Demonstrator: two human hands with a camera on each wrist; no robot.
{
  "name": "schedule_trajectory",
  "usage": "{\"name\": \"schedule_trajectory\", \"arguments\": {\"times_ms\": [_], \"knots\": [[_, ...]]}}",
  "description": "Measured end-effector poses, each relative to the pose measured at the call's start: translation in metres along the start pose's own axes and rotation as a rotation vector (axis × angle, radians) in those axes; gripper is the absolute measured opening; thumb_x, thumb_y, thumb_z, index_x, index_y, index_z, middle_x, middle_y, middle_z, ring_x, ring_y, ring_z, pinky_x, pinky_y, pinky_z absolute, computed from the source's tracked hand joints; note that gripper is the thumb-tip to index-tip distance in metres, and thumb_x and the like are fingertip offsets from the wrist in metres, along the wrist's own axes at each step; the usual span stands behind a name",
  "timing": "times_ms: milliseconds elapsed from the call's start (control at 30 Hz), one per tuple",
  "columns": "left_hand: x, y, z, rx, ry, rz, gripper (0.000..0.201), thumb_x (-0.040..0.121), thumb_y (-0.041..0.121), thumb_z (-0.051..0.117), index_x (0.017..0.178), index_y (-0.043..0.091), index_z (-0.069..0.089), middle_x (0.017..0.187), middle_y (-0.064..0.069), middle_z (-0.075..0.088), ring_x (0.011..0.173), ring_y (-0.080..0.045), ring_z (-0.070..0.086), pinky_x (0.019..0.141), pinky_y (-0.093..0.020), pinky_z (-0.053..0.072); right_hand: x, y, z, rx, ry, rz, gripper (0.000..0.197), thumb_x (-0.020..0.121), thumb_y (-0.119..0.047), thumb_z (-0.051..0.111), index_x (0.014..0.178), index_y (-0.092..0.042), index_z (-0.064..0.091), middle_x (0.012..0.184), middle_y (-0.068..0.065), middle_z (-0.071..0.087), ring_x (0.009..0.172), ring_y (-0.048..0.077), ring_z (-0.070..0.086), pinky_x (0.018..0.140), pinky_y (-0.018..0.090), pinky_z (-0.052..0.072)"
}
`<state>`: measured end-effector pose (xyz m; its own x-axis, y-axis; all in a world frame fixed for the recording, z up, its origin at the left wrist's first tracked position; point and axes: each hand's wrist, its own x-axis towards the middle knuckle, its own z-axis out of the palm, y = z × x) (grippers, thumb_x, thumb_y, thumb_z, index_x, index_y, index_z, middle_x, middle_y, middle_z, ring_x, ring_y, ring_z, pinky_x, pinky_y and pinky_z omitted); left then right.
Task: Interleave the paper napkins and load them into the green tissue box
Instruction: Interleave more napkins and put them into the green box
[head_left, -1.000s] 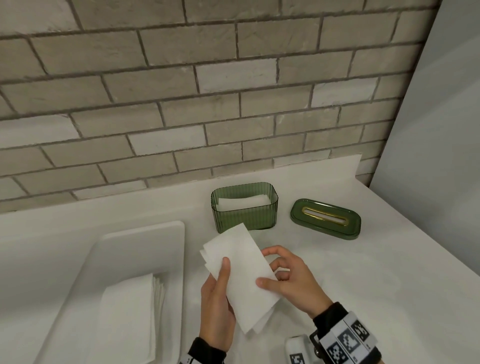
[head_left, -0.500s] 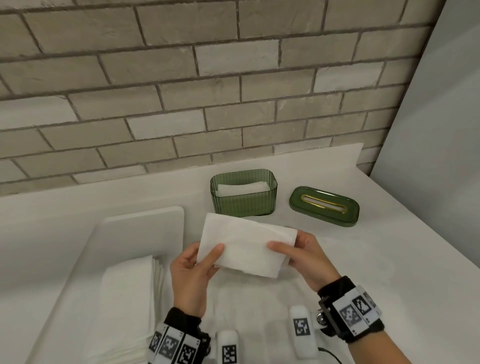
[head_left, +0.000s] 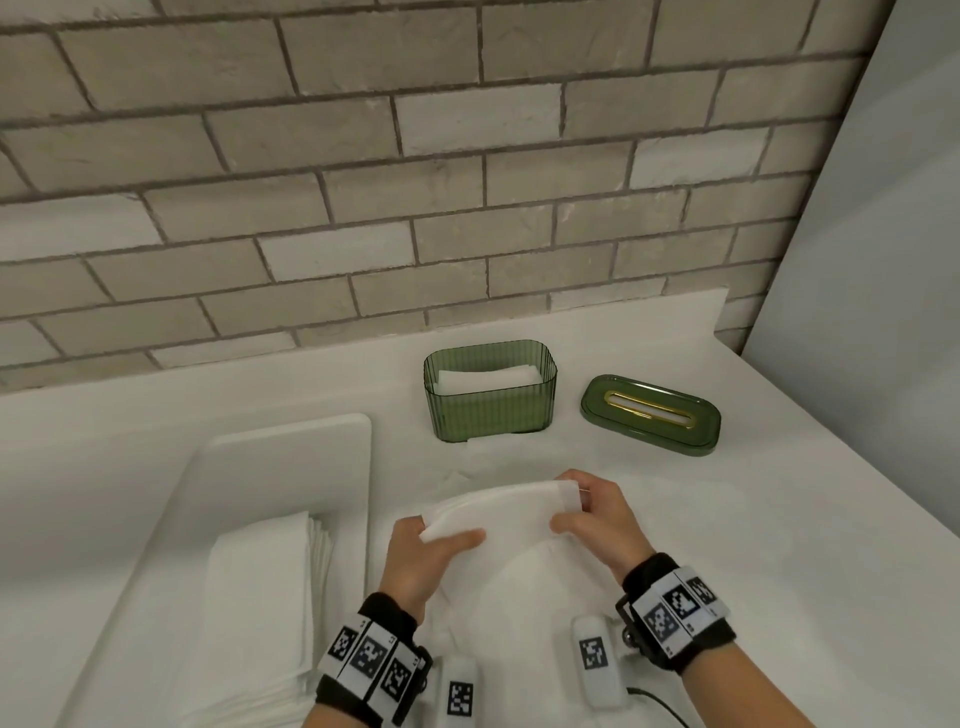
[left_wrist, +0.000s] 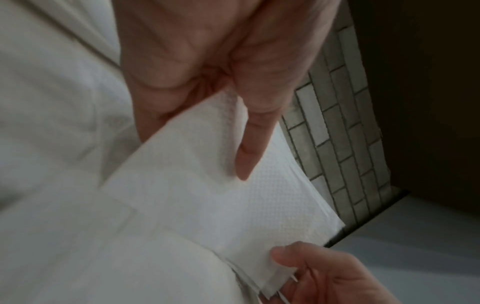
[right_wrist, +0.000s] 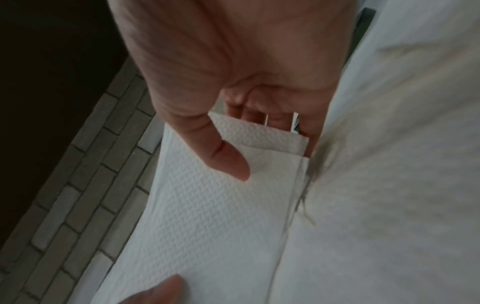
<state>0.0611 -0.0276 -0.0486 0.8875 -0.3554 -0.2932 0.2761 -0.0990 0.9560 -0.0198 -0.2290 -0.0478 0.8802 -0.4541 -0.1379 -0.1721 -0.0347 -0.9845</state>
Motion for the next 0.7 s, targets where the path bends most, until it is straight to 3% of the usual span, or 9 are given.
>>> {"name": "schedule_trajectory", "arguments": {"times_ms": [133, 300, 400, 533, 567, 700], "knots": [[-0.003, 0.002, 0.009, -0.118, 0.073, 0.022, 0.022, 0.074, 0.007, 0.085, 0.094, 0.004, 0.077, 0.093, -0.011, 0.078, 0.09, -0.027, 0.075, 0.08, -0.038, 0.059, 0.001, -0.001, 0.004, 0.066, 0.052, 0.002, 0.045, 0.072, 0.021, 0.058, 0.104, -0.008, 0.069, 0.086, 0.012, 0.076, 0.079, 0.024, 0.073, 0.071, 0.03, 0.058], [-0.012, 0.026, 0.021, -0.128, 0.084, 0.265, 0.014, 0.073, 0.011, 0.086, 0.086, 0.007, 0.08, 0.087, -0.008, 0.079, 0.084, -0.021, 0.075, 0.077, -0.035, 0.06, 0.001, -0.017, 0.002, 0.149, 0.059, -0.123, 0.027, 0.067, 0.015, 0.064, 0.081, -0.008, 0.062, 0.072, 0.004, 0.064, 0.068, 0.015, 0.063, 0.06, 0.022, 0.05], [0.002, 0.014, 0.013, -0.04, 0.042, 0.205, 0.032, 0.062, 0.008, 0.092, 0.091, 0.002, 0.078, 0.089, -0.01, 0.079, 0.085, -0.021, 0.076, 0.075, -0.032, 0.06, 0.001, -0.012, -0.002, 0.109, 0.003, -0.137, 0.029, 0.055, 0.001, 0.067, 0.082, -0.01, 0.061, 0.073, 0.0, 0.059, 0.066, 0.012, 0.057, 0.057, 0.022, 0.047], [0.016, -0.011, -0.003, 0.099, 0.003, 0.005, 0.083, 0.034, 0.026, 0.103, 0.105, -0.001, 0.07, 0.1, -0.014, 0.076, 0.09, -0.027, 0.075, 0.081, -0.041, 0.062, -0.006, 0.006, -0.006, 0.107, -0.042, -0.016, 0.033, 0.059, 0.014, 0.065, 0.083, -0.008, 0.063, 0.073, 0.005, 0.07, 0.069, 0.022, 0.066, 0.061, 0.03, 0.053], [0.02, -0.014, -0.006, 0.129, -0.003, -0.018, 0.087, 0.031, 0.028, 0.104, 0.106, 0.0, 0.069, 0.102, -0.014, 0.076, 0.092, -0.027, 0.075, 0.084, -0.043, 0.061, -0.005, 0.009, -0.007, 0.099, -0.034, -0.007, 0.032, 0.059, 0.015, 0.064, 0.082, -0.007, 0.064, 0.071, 0.006, 0.07, 0.067, 0.023, 0.065, 0.061, 0.03, 0.052], [0.017, -0.002, 0.003, 0.121, -0.013, 0.117, 0.034, 0.061, 0.0, 0.09, 0.093, 0.007, 0.08, 0.093, -0.009, 0.079, 0.092, -0.026, 0.074, 0.086, -0.035, 0.059, 0.004, 0.009, -0.001, 0.097, -0.026, -0.041, 0.027, 0.06, 0.014, 0.06, 0.08, -0.003, 0.066, 0.081, 0.012, 0.074, 0.075, 0.02, 0.067, 0.062, 0.02, 0.051]]}}
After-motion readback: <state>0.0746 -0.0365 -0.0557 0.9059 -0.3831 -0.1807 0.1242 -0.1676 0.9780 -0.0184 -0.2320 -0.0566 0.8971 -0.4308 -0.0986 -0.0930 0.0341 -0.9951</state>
